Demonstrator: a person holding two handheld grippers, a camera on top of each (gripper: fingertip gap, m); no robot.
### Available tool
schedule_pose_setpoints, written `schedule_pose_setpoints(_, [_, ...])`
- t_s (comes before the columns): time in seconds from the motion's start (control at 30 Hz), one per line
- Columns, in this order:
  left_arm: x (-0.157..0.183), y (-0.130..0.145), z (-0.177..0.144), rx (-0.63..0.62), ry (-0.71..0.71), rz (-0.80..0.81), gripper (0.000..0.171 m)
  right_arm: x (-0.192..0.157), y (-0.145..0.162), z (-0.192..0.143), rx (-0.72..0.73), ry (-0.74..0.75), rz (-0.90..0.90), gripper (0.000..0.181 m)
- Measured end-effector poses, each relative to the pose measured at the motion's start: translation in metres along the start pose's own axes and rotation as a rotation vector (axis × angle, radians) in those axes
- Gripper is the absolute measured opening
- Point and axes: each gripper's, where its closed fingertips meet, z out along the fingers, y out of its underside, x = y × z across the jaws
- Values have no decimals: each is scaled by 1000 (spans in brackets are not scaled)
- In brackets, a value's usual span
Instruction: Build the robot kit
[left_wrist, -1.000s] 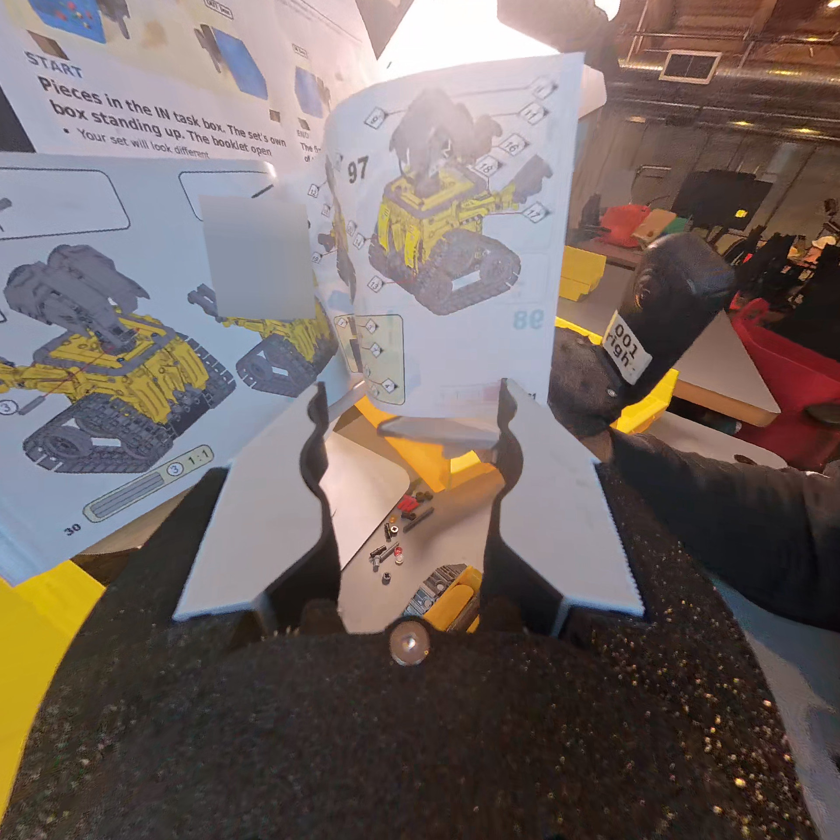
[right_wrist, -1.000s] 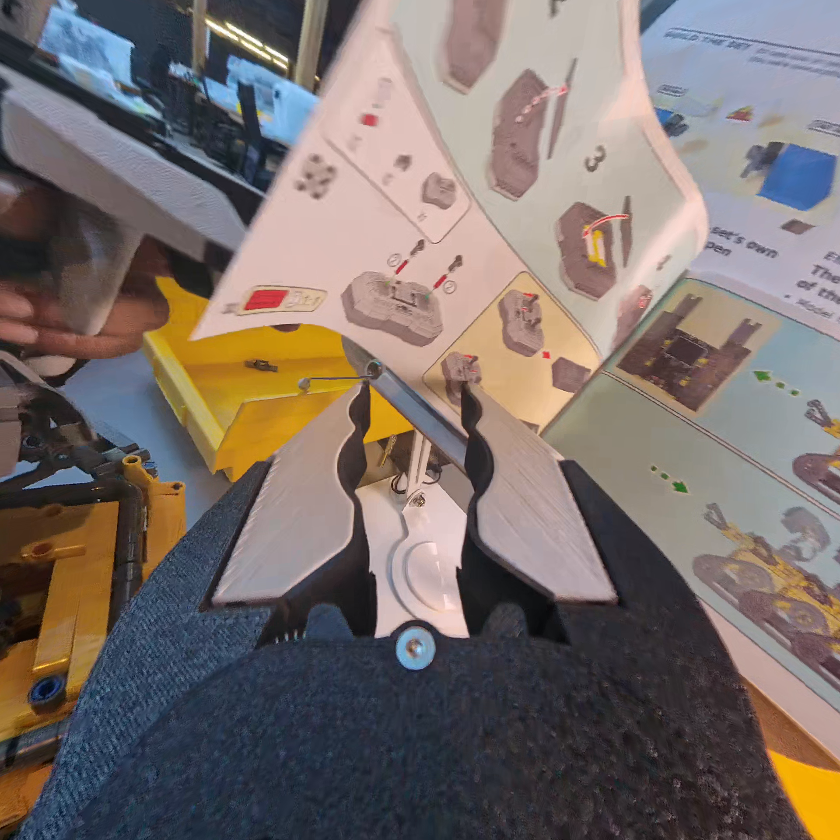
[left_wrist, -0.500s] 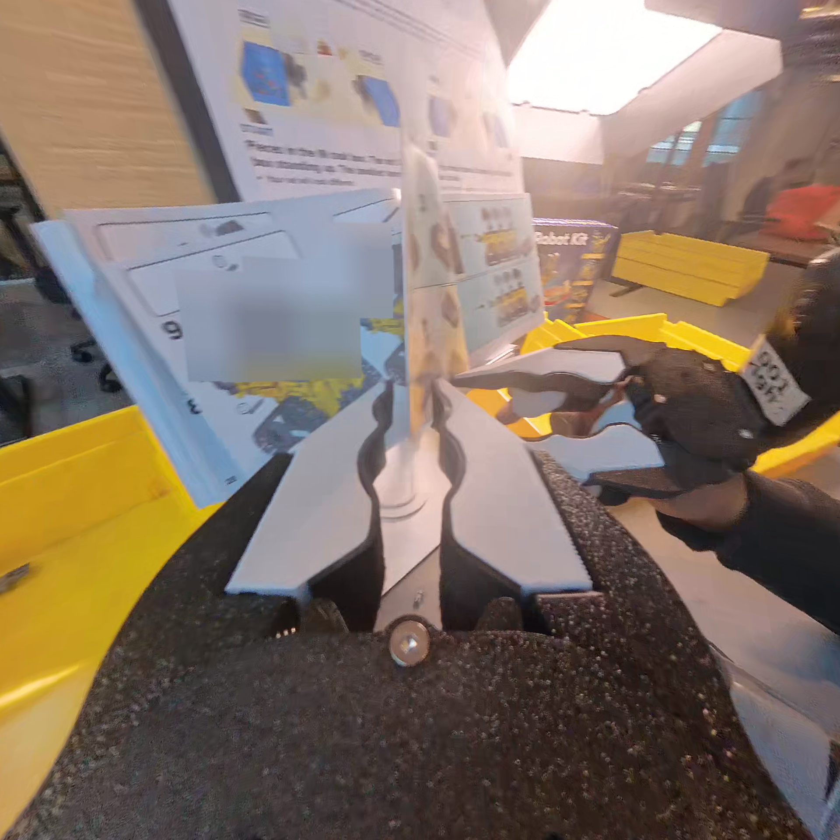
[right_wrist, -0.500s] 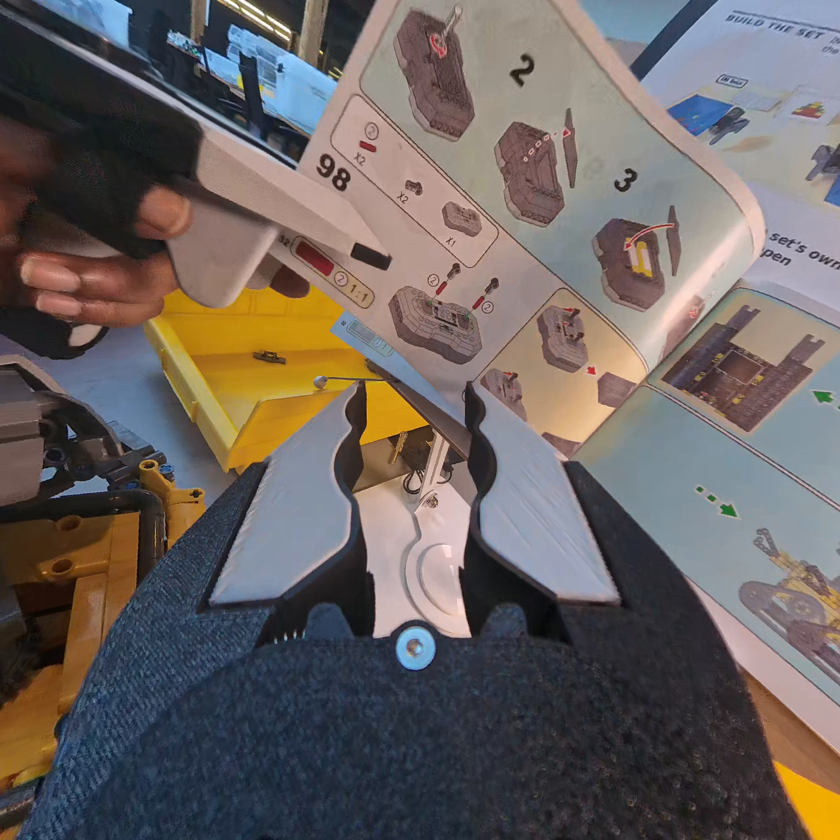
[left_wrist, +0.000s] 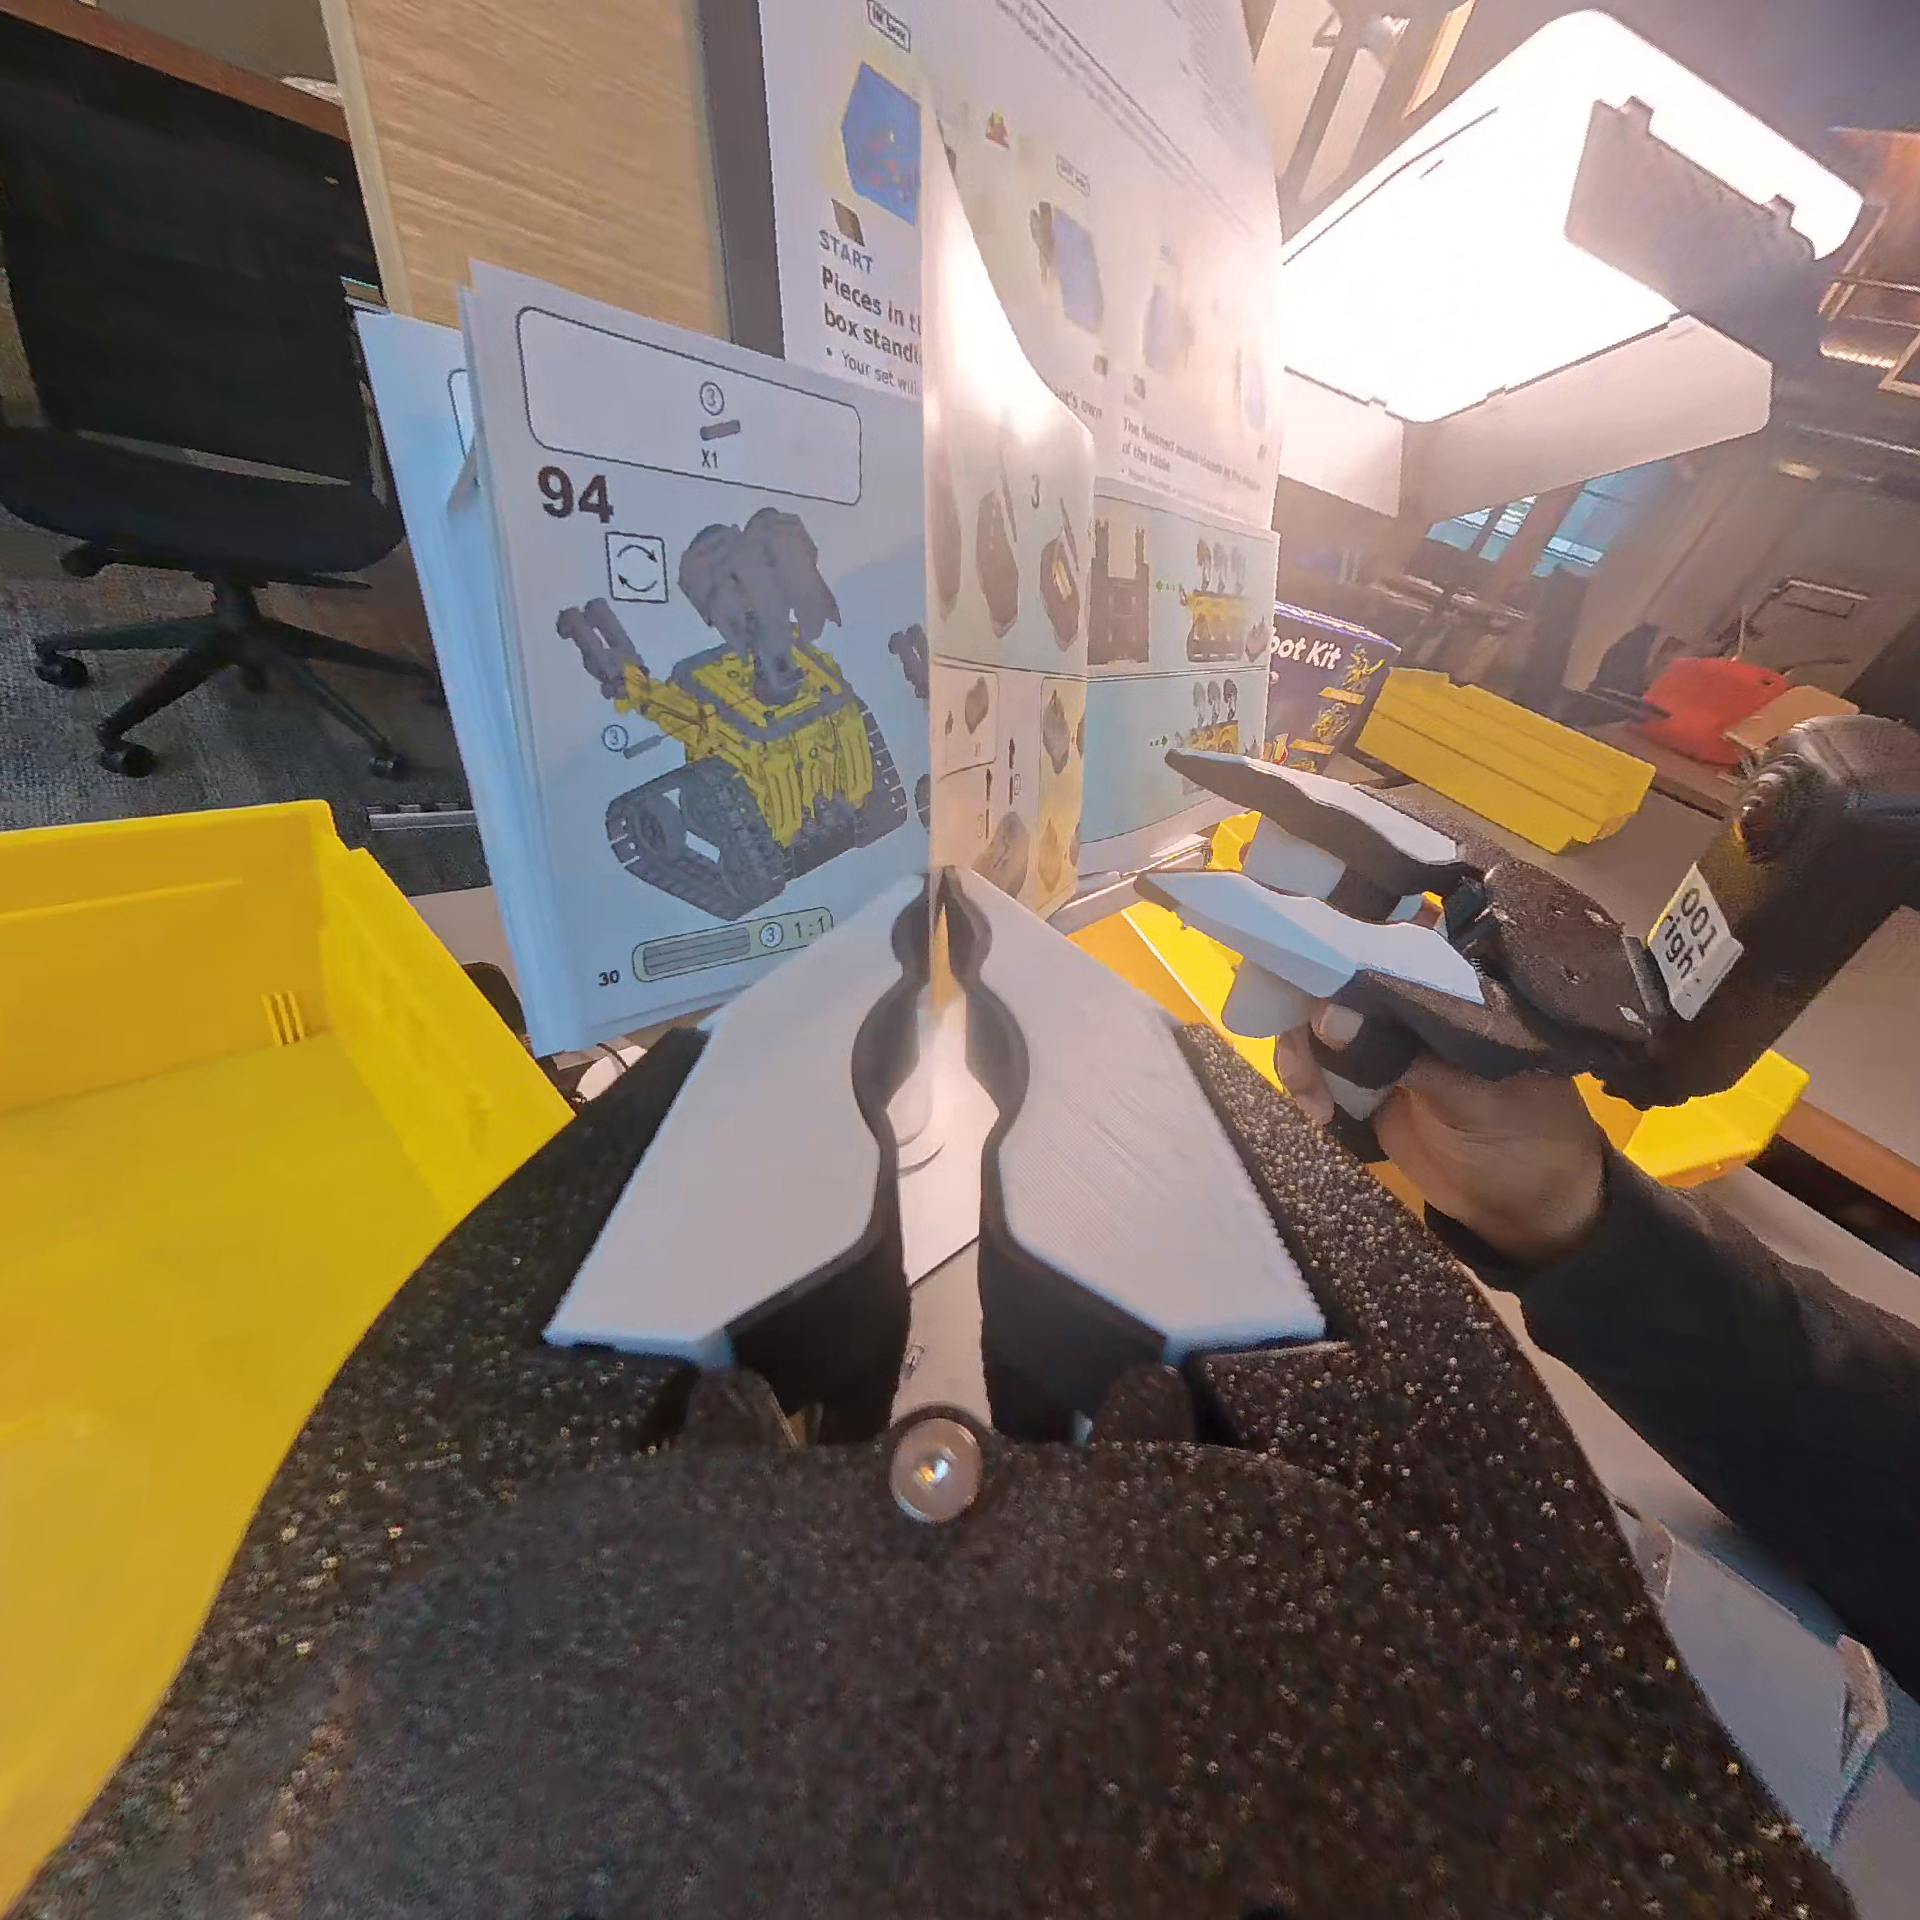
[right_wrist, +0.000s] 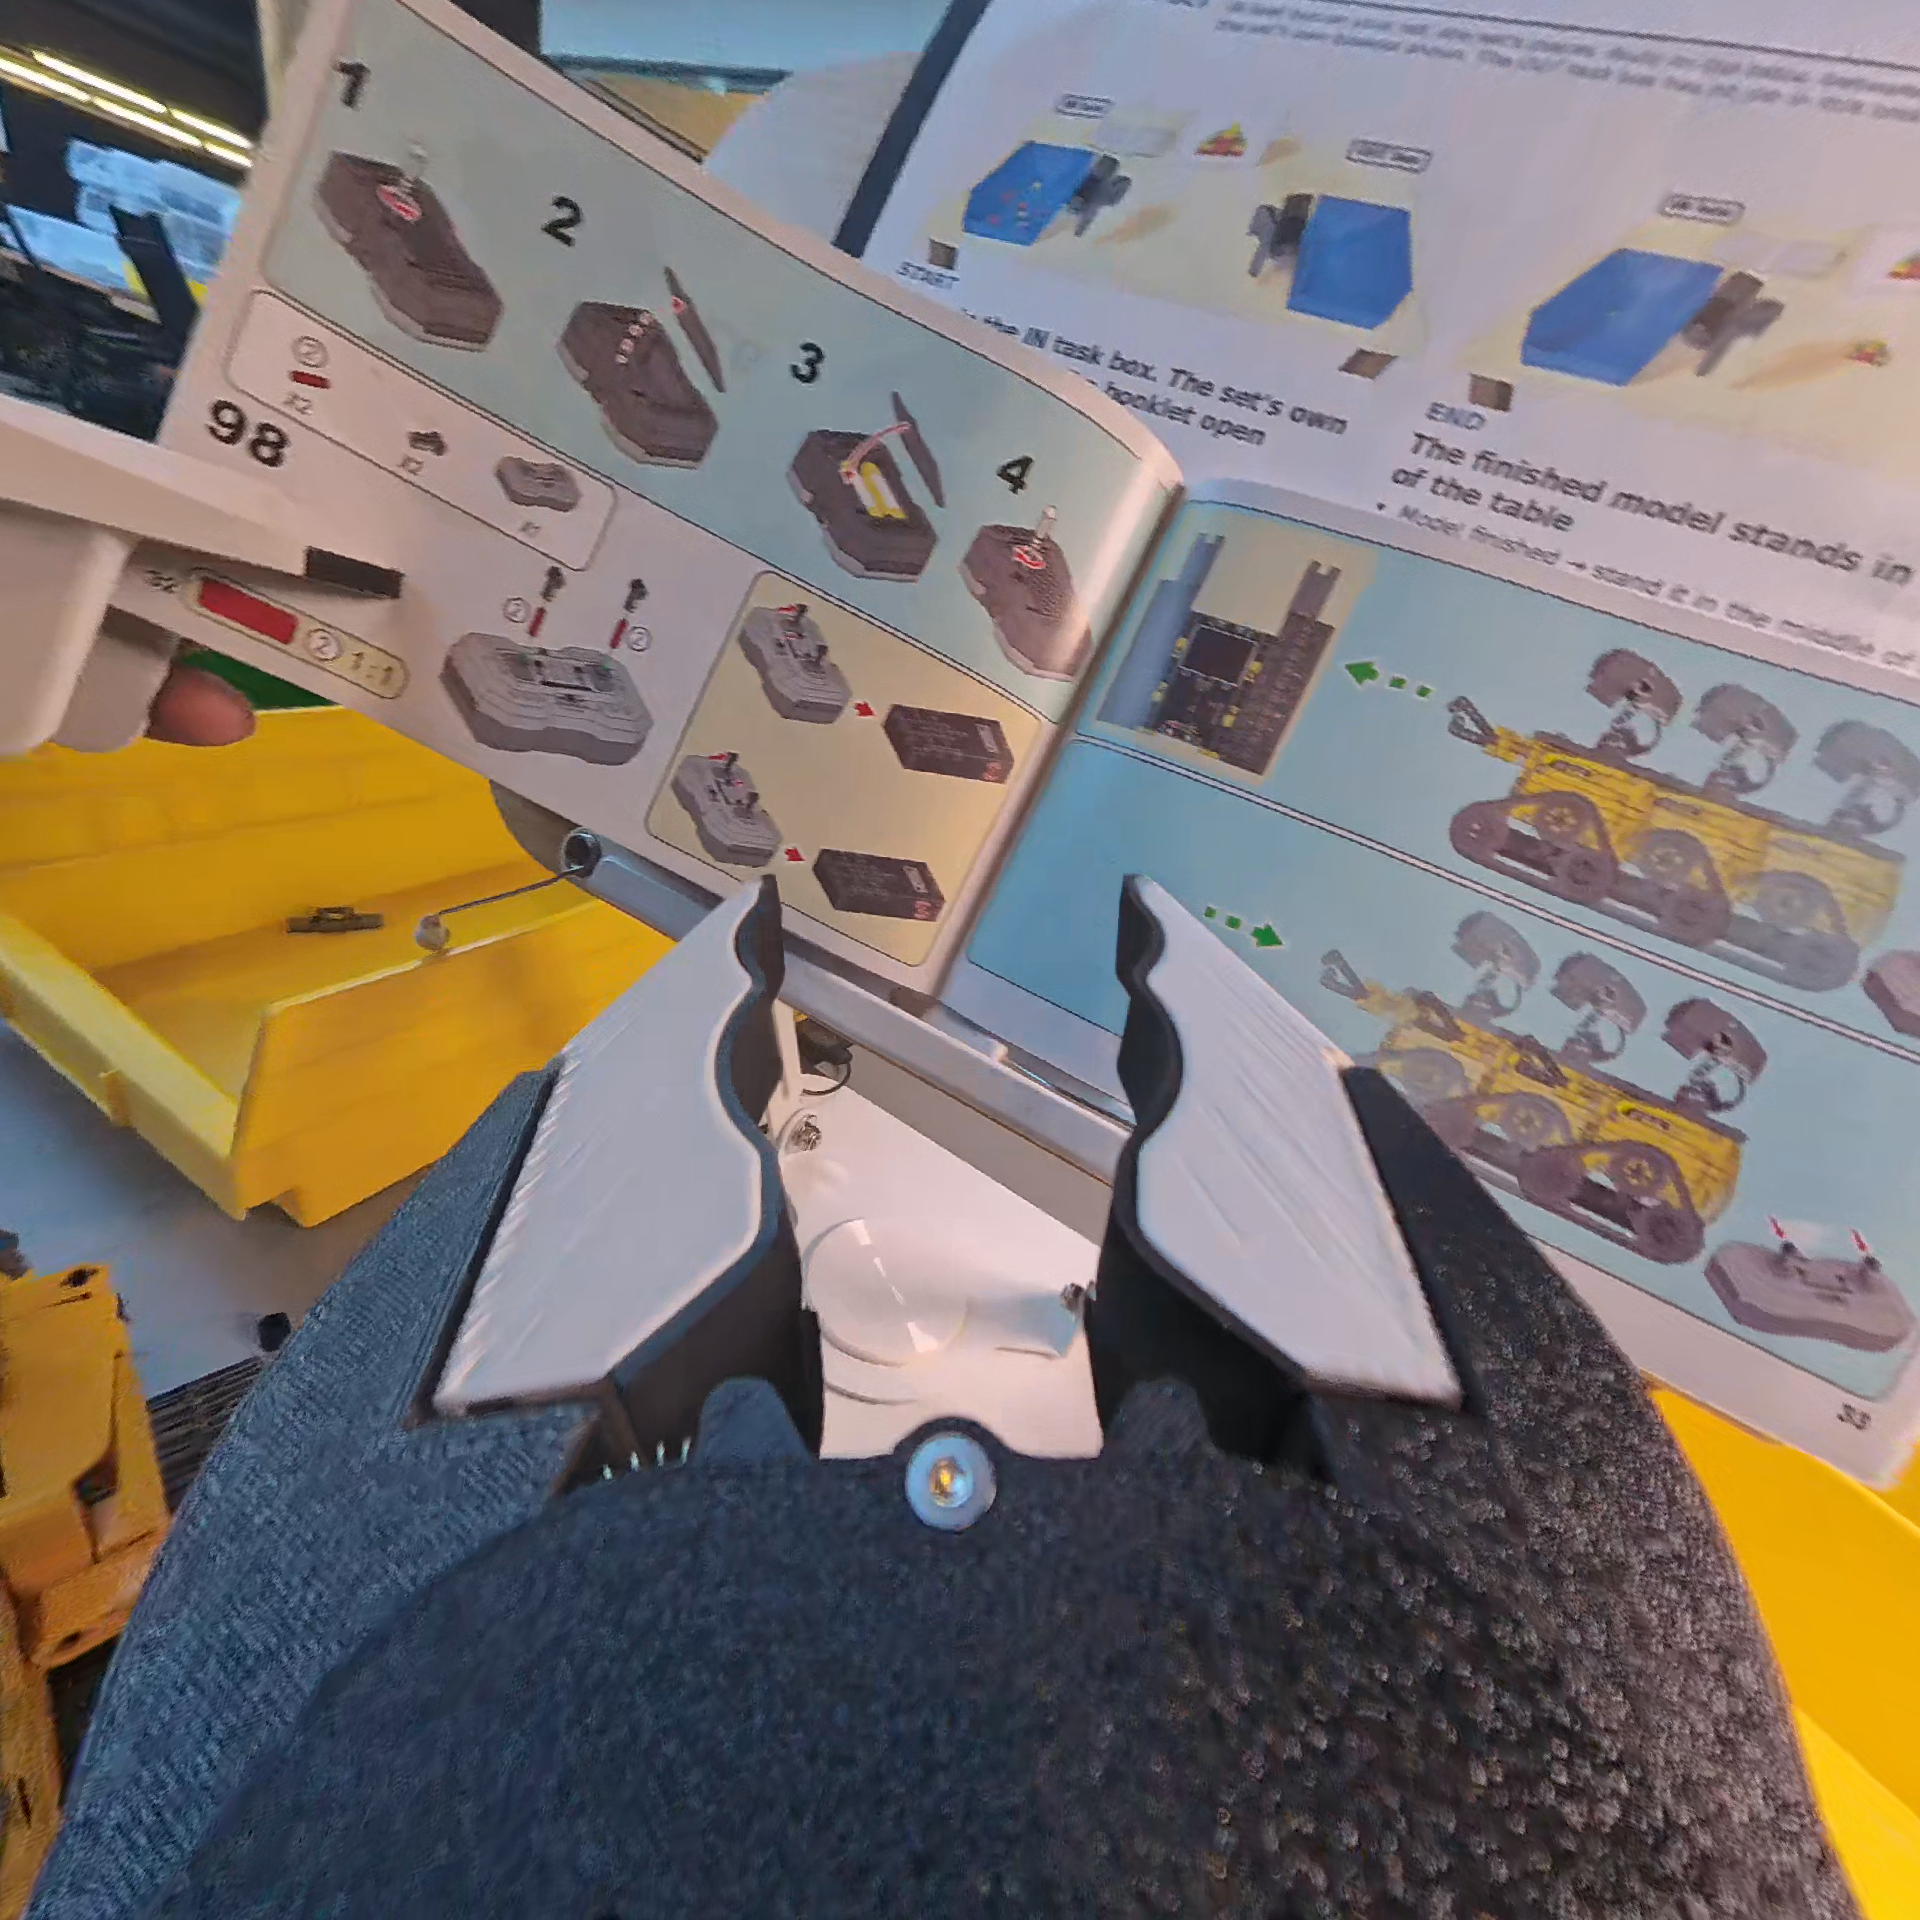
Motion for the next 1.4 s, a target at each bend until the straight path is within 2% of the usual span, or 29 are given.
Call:
schedule_pose_setpoints(0.2, [4,-2,-3,5,8,11,0,31,16,-2,-9,67,159,64])
schedule_pose_setpoints(0.3, [8,-5,-5,13,22,12,0,36,18,-3,2,78,163,59])
schedule_pose_setpoints(0.4, [14,-7,-7,14,35,19,0,34,17,-3,11,73,172,62])
schedule_pose_setpoints(0.7, [25,-11,-8,18,58,24,0,19,24,-1,9,83,-24,76])
schedule_pose_setpoints(1.17, [5,-2,-12,23,18,-7,0,24,25,-1,-1,94,2,70])
schedule_pose_setpoints(1.4, [2,0,-14,32,43,-51,0,23,25,0,-10,100,-15,71])
